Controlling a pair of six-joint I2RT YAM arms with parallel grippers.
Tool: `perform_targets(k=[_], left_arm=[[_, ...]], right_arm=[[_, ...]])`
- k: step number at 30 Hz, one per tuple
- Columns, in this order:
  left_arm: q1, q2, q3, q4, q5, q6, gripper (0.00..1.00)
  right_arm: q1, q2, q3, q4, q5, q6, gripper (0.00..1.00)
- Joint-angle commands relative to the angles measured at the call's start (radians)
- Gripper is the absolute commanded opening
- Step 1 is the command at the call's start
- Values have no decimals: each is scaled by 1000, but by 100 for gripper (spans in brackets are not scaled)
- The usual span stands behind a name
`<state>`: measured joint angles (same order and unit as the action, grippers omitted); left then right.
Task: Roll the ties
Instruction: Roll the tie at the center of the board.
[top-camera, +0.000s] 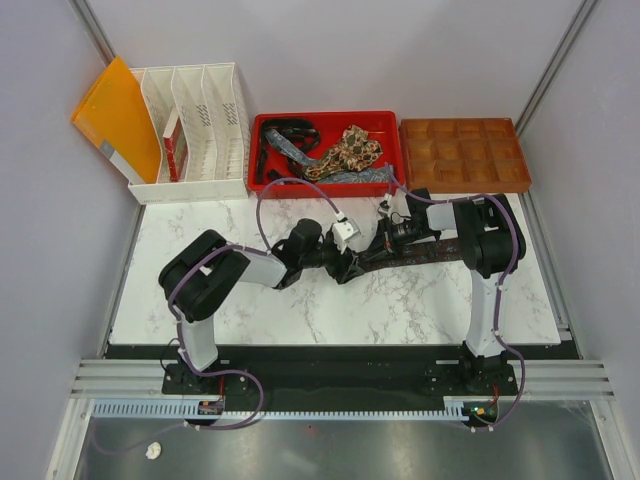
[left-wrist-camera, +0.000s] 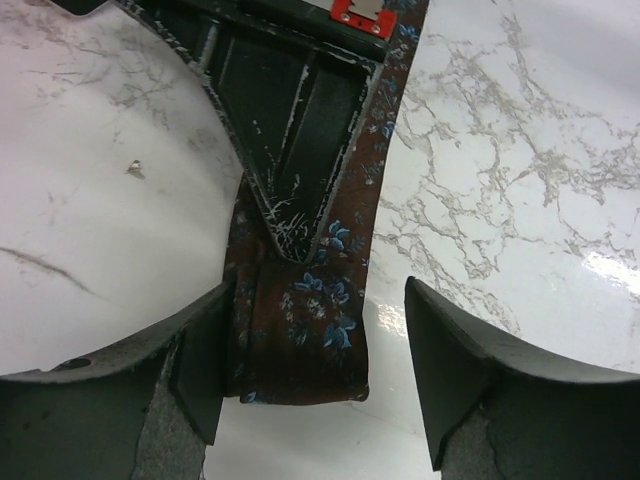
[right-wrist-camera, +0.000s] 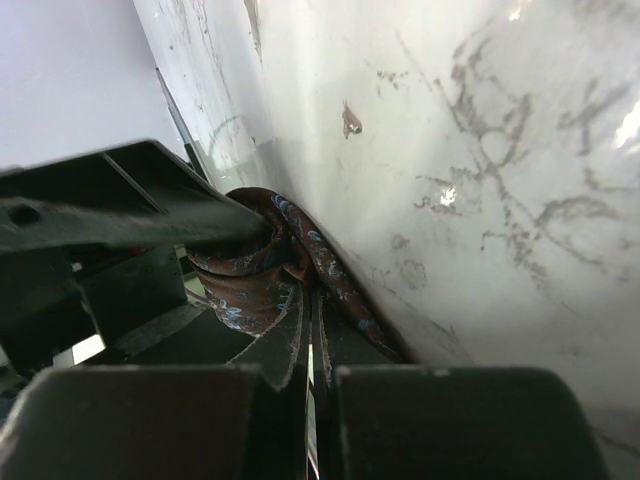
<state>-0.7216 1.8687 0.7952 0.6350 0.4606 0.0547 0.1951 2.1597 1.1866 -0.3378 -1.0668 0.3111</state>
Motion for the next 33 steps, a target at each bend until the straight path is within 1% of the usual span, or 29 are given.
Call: perform_targets(k=[1,2,4,6,7,8,9,10,11,13,14,16,17,18,20,23,26,31,33], left_arm=[[-36,36,-10,58,-19,71,70],[-36,43,-8,52,-23,73,65],[-42,43,-5,20,-43,86,62],[-42,24,-14,12,-51,111,56],[-42,21,-2,-29,-57,119,53],[-44,18,13,-64,-66,122,46],[-44,17,30,-99,-86,131,43],[-42,15,70,-183,-100,134,40],[-42,14,94,-228,-111,135,32],[-44,14,174,-376,-122,145,25],[-44,10,194,-424,-122,148,19],[-42,7,258,-501,-120,163,15],[-42,10,281,-594,-123,171,12],[-44,15,304,-628,-128,192,11],[-44,38,381,-777,-140,217,10],[-48,70,449,-917,-165,289,8],[-50,111,496,-1013,-218,403,6],[-55,147,535,-1083,-260,510,6],[-59,165,550,-1110,-267,551,6]], right_arm=[[-2,43,-8,-21,116,-63,0],[0,40,-8,-21,114,-61,0],[-3,43,-12,-20,114,-61,0],[-2,45,-12,-21,114,-61,0],[-2,48,-10,-23,113,-61,0],[-2,48,-5,-23,113,-61,0],[-2,51,-5,-21,111,-58,0],[-3,49,-2,-21,107,-58,0],[-3,51,-1,-23,105,-61,0],[-3,46,4,-21,105,-60,0],[-2,46,4,-21,102,-58,0],[-3,45,11,-20,94,-44,5],[-3,45,11,-17,81,-37,12],[-5,40,14,-15,77,-32,14],[-5,32,22,-9,70,-18,20],[-11,15,33,-7,61,-1,24],[-20,-7,34,-6,42,25,29],[-42,-35,45,0,16,63,41],[-51,-47,42,-1,8,83,43]])
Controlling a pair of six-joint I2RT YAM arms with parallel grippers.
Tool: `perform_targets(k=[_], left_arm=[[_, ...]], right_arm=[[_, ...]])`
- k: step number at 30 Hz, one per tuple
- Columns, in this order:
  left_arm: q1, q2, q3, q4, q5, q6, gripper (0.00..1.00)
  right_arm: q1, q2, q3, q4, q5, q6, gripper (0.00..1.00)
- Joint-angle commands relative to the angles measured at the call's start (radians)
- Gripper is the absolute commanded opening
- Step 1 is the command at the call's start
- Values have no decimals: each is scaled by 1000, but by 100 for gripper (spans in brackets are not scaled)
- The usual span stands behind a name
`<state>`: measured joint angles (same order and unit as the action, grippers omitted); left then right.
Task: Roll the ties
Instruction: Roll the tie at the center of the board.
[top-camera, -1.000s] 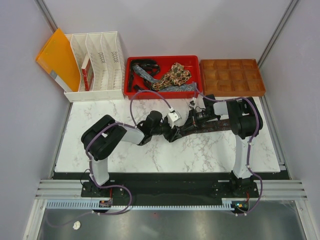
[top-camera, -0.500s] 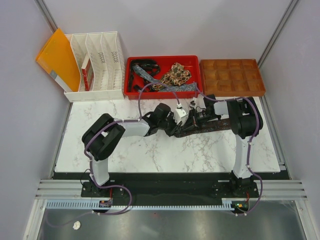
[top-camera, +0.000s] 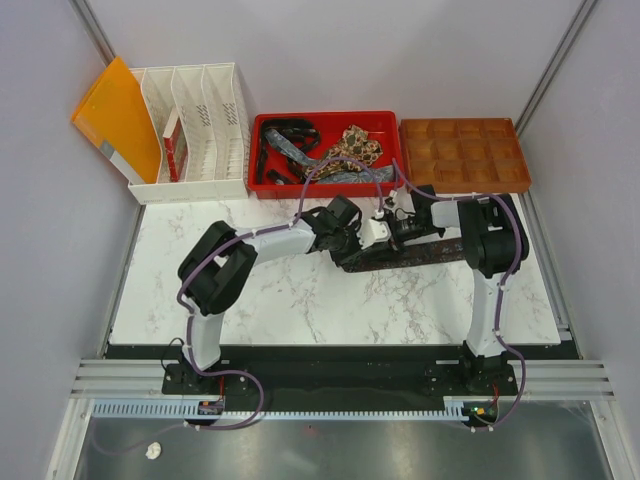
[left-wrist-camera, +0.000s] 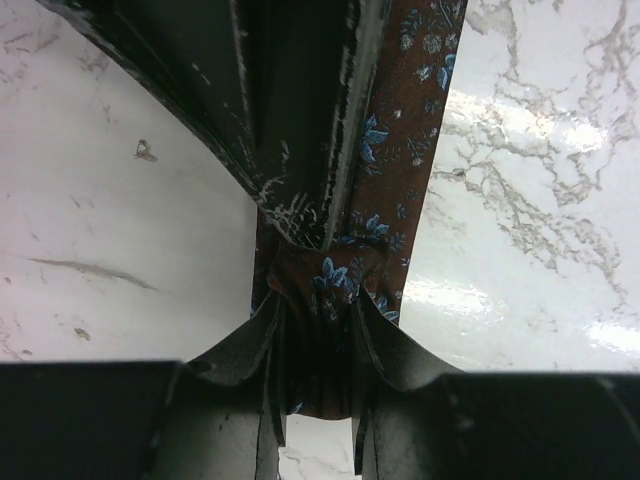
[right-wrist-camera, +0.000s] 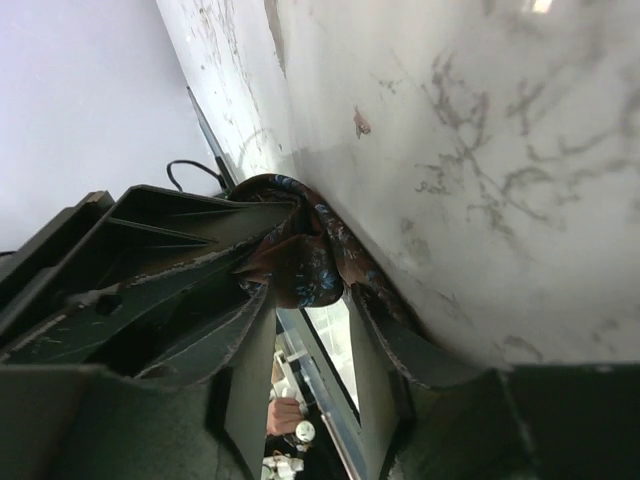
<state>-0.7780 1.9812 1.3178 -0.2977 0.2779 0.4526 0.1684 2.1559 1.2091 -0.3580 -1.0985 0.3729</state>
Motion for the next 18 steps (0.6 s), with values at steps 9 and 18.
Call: perform_targets(k=[9,18], left_arm=[[-12,122,118,-300,-77,222,13],[-14,180,195,-389,-72,255,22]], right_arm=[[-6,-114,-57,123,35,127,46],[46,-96,-124,304,66,242,46]])
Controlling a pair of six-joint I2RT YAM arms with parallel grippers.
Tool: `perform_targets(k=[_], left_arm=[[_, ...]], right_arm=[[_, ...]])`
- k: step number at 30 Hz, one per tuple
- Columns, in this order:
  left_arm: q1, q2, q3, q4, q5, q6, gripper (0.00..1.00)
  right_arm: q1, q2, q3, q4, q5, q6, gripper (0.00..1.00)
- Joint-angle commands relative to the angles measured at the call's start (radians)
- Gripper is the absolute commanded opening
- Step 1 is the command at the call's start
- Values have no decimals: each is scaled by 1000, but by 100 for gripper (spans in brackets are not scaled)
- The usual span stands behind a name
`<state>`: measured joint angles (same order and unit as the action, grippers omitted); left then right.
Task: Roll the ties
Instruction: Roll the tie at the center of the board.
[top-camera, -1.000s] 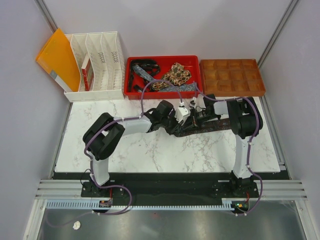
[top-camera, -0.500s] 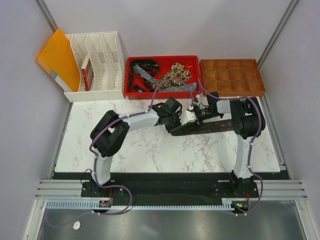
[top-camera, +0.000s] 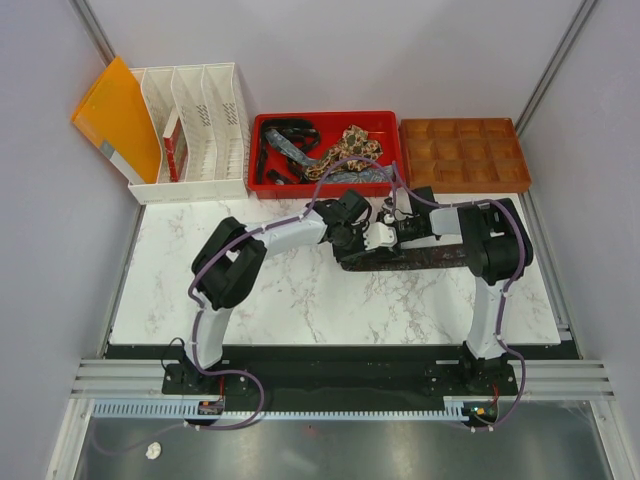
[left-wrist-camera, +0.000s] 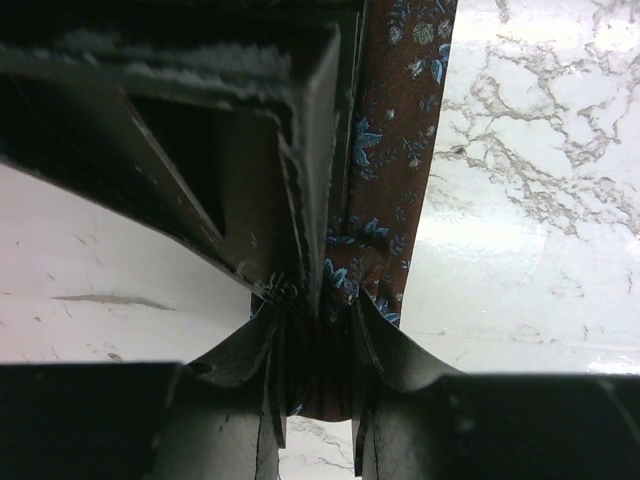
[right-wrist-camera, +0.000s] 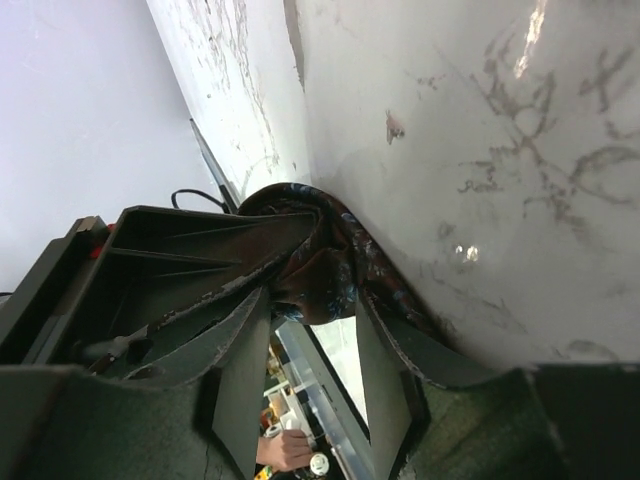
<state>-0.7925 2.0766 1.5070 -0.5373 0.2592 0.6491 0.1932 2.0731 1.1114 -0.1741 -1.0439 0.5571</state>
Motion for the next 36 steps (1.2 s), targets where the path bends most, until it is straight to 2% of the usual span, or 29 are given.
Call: perform_targets(k=[1,2,5,6,7,11,12,14,15,16,20,22,25,29,32,36], left_arm=[[1,91,10,-154,-51,52,22],[1,92,16,-159,-49,49,22],[1,93,22,-158,-35,11,23],[1,92,24,-156,-29,-5,27],[4,89,22,-153,-6,-41,30],[13,41,-42,-55,18,-179,42],[16,-5,-66,27,20,-228,50],[21,-61,-169,135,38,-267,59],[24,-122,-206,190,44,-285,72],[27,-147,-243,291,64,-313,75],[64,-265,-439,528,147,-409,79],[93,-340,-570,754,199,-474,80],[98,-357,-648,890,221,-508,84],[101,-337,-671,1026,245,-586,85],[92,-313,-669,1102,256,-631,90],[75,-268,-645,1131,261,-629,94]], right_arm=[[29,-13,-31,128,15,56,45],[32,-11,-38,128,19,49,42],[31,-4,-41,111,30,2,18],[28,-1,-38,75,39,-17,4],[20,4,-36,56,47,-32,0],[2,19,-12,-57,76,-150,0],[-8,21,-10,-91,84,-189,0],[-12,25,-1,-122,91,-220,0],[-17,30,2,-145,96,-253,0],[-20,33,2,-153,99,-266,0],[-29,48,14,-183,114,-315,0],[-37,61,16,-199,123,-338,0],[-41,79,22,-209,143,-352,0],[-41,88,33,-212,148,-358,0],[-43,88,33,-214,151,-361,0],[-43,90,28,-214,150,-359,0]])
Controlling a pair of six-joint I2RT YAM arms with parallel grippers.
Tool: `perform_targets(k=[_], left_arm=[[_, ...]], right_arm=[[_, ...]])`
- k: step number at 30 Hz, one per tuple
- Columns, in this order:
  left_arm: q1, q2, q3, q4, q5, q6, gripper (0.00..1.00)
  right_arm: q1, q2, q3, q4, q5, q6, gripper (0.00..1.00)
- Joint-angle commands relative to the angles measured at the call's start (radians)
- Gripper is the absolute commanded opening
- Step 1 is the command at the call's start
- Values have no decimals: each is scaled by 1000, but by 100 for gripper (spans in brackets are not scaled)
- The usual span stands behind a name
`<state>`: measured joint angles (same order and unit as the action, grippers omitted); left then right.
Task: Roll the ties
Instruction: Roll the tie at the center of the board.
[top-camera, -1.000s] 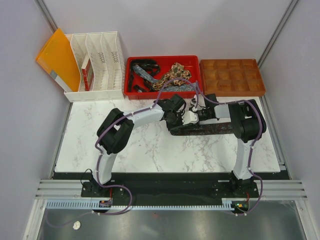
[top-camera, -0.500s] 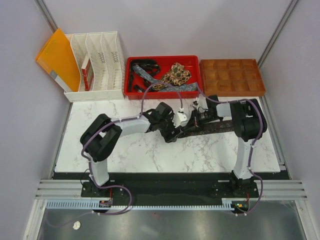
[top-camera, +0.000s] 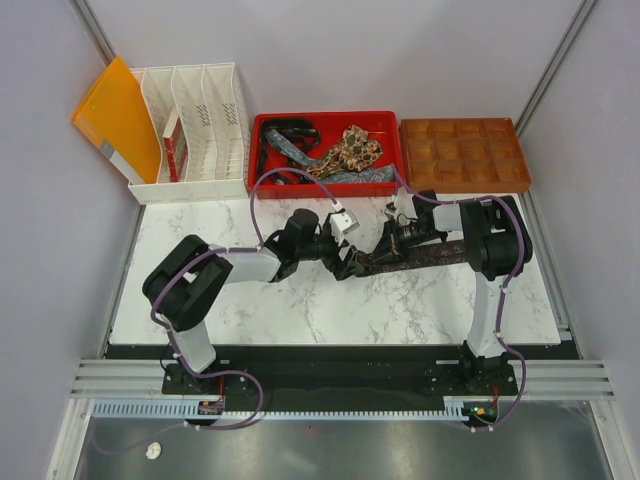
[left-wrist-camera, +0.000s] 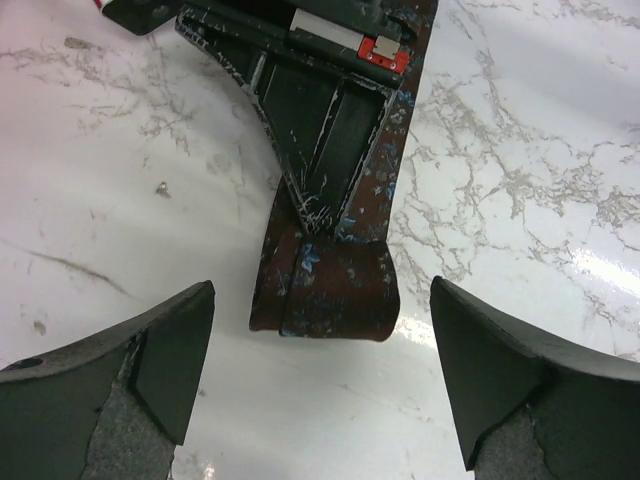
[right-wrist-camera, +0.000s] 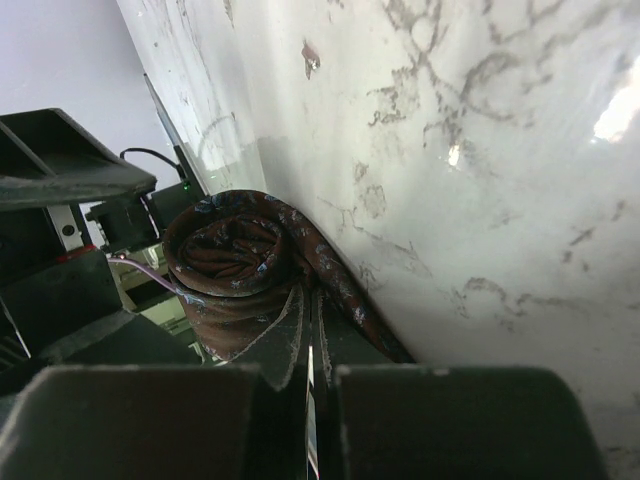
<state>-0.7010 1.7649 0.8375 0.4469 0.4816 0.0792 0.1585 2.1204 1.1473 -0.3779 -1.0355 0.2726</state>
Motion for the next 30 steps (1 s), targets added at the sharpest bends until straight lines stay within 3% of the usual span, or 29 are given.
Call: perform_targets(k=[1,5,14,17,21,26,28,30], left_arm=[[-17,53,37,148,34,-58,95],[-28,93,67,122,20,-33,91],[-48,131,147,-121,9,39,44],[-49,146,183,-218,29,60,32],[-49,171,216,-306,78,79,32],[-54,185,224,-327,68,67,52],[-55,192,230,-335,60,73,52],[-55,197,233,-336,63,79,44]], right_arm=[[-8,42,-11,-10,140,-73,0],[-8,42,-12,-9,140,-75,0],[-10,62,-11,7,130,-52,0],[-8,69,-6,10,137,-38,3],[-8,70,-12,14,138,-26,8],[-10,61,-23,19,140,-26,6],[-10,62,-24,22,141,-26,5],[-8,62,-23,23,141,-24,4]])
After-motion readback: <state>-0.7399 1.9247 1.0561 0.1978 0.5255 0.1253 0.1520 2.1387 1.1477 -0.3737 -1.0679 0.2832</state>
